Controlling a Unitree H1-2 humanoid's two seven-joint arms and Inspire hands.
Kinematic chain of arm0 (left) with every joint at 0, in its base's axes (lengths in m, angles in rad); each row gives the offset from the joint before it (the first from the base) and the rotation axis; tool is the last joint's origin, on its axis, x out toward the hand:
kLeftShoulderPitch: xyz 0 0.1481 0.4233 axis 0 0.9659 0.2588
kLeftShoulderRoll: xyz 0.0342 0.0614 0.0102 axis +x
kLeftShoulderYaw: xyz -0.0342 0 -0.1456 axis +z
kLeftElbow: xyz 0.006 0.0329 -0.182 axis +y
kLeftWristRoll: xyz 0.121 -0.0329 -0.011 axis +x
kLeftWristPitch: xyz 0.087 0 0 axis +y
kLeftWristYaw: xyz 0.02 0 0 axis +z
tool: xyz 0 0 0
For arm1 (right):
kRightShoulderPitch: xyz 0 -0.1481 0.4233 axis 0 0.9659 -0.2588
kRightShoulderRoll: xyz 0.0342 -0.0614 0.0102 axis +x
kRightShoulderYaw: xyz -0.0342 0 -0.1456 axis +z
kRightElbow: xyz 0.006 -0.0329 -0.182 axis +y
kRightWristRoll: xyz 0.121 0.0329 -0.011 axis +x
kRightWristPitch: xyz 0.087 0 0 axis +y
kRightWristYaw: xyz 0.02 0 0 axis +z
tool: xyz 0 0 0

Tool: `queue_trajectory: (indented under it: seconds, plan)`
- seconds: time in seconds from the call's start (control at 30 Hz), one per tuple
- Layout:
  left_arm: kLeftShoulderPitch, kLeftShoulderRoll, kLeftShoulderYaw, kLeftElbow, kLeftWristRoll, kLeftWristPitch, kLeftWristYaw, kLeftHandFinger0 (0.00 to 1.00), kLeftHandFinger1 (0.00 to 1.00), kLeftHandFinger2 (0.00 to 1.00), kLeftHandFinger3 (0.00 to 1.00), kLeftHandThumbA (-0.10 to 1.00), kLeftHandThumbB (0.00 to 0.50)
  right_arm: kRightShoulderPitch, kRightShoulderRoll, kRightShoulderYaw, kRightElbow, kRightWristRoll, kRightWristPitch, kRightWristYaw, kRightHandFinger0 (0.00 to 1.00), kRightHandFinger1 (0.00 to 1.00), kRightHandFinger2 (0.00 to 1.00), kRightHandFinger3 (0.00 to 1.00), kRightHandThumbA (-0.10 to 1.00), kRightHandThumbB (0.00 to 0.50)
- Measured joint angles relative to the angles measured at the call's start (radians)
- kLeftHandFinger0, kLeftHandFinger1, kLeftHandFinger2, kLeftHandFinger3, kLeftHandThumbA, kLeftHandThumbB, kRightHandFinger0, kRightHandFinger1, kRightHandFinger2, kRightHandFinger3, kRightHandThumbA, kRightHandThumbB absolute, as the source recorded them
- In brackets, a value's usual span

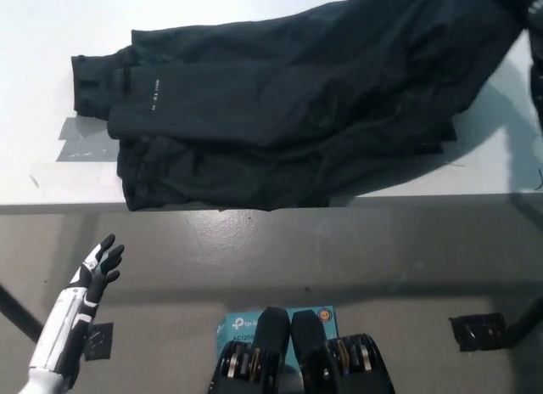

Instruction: The robot grabs the right edges of the black jacket on the table, and folds it in half

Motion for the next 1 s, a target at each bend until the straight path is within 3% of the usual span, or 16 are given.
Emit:
queue_trajectory:
  seconds: [0.17, 0.2, 0.3, 0.33, 0.53, 0.6, 0.63, 0.67, 0.7, 0.77, 0.8, 0.87, 0.9, 0.93, 0.97, 1.0]
  plan:
    - [0.000, 0.000, -0.001, -0.002, 0.001, 0.004, -0.001, 1.00, 1.00, 1.00, 1.00, 1.00, 0.114, -0.064, 0.065, 0.102, -0.061, -0.071, 0.011, 0.014, 0.00, 0.36, 0.80, 0.90, -0.10, 0.163]
    - [0.000, 0.000, -0.001, -0.002, 0.001, 0.004, -0.001, 1.00, 1.00, 1.00, 1.00, 1.00, 0.109, -0.081, 0.083, 0.125, -0.070, -0.085, 0.014, 0.017, 0.00, 0.37, 0.81, 0.90, -0.10, 0.184]
    - [-0.001, 0.000, 0.000, -0.003, 0.002, 0.005, -0.003, 1.00, 1.00, 1.00, 1.00, 1.00, 0.135, -0.130, 0.140, 0.174, -0.082, -0.123, 0.016, 0.030, 0.00, 0.35, 0.78, 0.81, -0.10, 0.201]
    - [0.000, 0.000, 0.000, -0.003, 0.002, 0.007, -0.003, 1.00, 1.00, 1.00, 1.00, 1.00, 0.126, -0.147, 0.159, 0.189, -0.078, -0.133, 0.014, 0.032, 0.00, 0.35, 0.78, 0.81, -0.10, 0.171]
    - [-0.006, 0.006, -0.001, -0.005, 0.004, 0.014, -0.006, 1.00, 1.00, 1.00, 1.00, 1.00, 0.132, -0.231, 0.287, 0.266, -0.008, -0.192, -0.020, 0.043, 0.02, 0.45, 0.81, 0.66, -0.10, 0.214]
    - [-0.011, 0.006, -0.001, -0.005, 0.005, 0.015, -0.007, 1.00, 1.00, 1.00, 1.00, 1.00, 0.139, -0.249, 0.327, 0.275, 0.047, -0.201, -0.042, 0.043, 0.01, 0.46, 0.83, 0.68, -0.10, 0.223]
    - [-0.013, 0.006, -0.001, -0.005, 0.006, 0.015, -0.007, 1.00, 1.00, 1.00, 1.00, 1.00, 0.138, -0.252, 0.348, 0.278, 0.075, -0.205, -0.057, 0.042, 0.03, 0.50, 0.88, 0.74, -0.10, 0.222]
    - [-0.014, 0.006, -0.001, -0.005, 0.006, 0.016, -0.007, 1.00, 1.00, 1.00, 1.00, 1.00, 0.145, -0.252, 0.368, 0.281, 0.101, -0.210, -0.069, 0.041, 0.12, 0.59, 0.95, 0.72, -0.10, 0.237]
    - [-0.015, 0.006, -0.001, -0.005, 0.007, 0.016, -0.008, 1.00, 1.00, 1.00, 1.00, 1.00, 0.141, -0.252, 0.380, 0.284, 0.118, -0.214, -0.077, 0.040, 0.16, 0.59, 0.88, 0.68, -0.10, 0.233]
    - [-0.017, 0.006, -0.002, -0.007, 0.007, 0.019, -0.010, 1.00, 1.00, 1.00, 1.00, 1.00, 0.132, -0.250, 0.421, 0.292, 0.195, -0.227, -0.108, 0.030, 0.02, 0.46, 0.79, 0.66, -0.10, 0.238]
    - [-0.017, 0.006, -0.002, -0.009, 0.007, 0.021, -0.011, 1.00, 1.00, 1.00, 1.00, 1.00, 0.139, -0.248, 0.433, 0.292, 0.216, -0.229, -0.118, 0.027, 0.00, 0.42, 0.80, 0.69, -0.10, 0.229]
    - [-0.018, 0.006, -0.003, -0.016, 0.008, 0.026, -0.013, 1.00, 1.00, 1.00, 1.00, 1.00, 0.139, -0.241, 0.461, 0.300, 0.296, -0.242, -0.138, 0.017, 0.00, 0.42, 0.84, 0.75, -0.10, 0.225]
    - [-0.018, 0.006, -0.003, -0.019, 0.008, 0.030, -0.014, 1.00, 1.00, 1.00, 1.00, 1.00, 0.124, -0.236, 0.472, 0.305, 0.325, -0.247, -0.142, 0.013, 0.01, 0.47, 0.90, 0.82, -0.10, 0.205]
    - [-0.019, 0.006, -0.002, -0.020, 0.008, 0.031, -0.014, 1.00, 1.00, 1.00, 1.00, 1.00, 0.111, -0.232, 0.478, 0.308, 0.338, -0.251, -0.147, 0.010, 0.11, 0.63, 1.00, 0.89, -0.10, 0.188]
    - [-0.020, 0.006, -0.002, -0.023, 0.008, 0.033, -0.014, 1.00, 1.00, 1.00, 1.00, 1.00, 0.109, -0.225, 0.485, 0.318, 0.371, -0.262, -0.153, 0.006, 0.46, 0.87, 1.00, 0.81, -0.10, 0.201]
    - [-0.020, 0.006, -0.002, -0.026, 0.008, 0.034, -0.015, 1.00, 1.00, 1.00, 1.00, 1.00, 0.109, -0.216, 0.489, 0.329, 0.390, -0.270, -0.154, 0.004, 0.57, 0.90, 0.97, 0.70, -0.10, 0.207]
